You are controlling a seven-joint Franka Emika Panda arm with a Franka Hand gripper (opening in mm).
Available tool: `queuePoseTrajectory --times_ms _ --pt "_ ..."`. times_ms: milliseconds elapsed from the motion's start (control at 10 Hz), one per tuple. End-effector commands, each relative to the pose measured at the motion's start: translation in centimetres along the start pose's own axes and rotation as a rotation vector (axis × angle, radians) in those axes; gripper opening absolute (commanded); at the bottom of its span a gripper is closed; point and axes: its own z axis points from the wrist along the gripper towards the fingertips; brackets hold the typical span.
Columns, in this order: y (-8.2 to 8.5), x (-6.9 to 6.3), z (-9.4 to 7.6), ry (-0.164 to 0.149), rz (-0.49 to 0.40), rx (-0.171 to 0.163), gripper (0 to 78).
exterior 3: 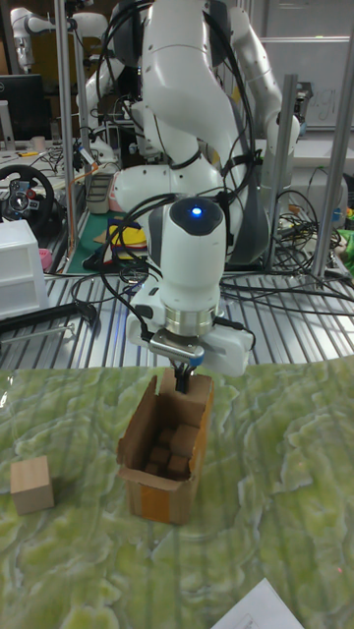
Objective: Open a box
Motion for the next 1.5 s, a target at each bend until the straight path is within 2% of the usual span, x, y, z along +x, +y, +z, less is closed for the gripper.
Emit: queuePoseTrajectory --times_ms 100,600,900,1500 --pt "0.0 0.0 1.1 -0.032 0.01 -0.009 0.0" --pt "0.0 -0.1 2.0 -0.058 0.024 -0.018 0.0" --pt "0.0 -0.1 1.9 -0.046 0.02 -0.016 0.0" --pt "-0.4 0.1 -1.9 -0.028 0.008 -0.017 0.0"
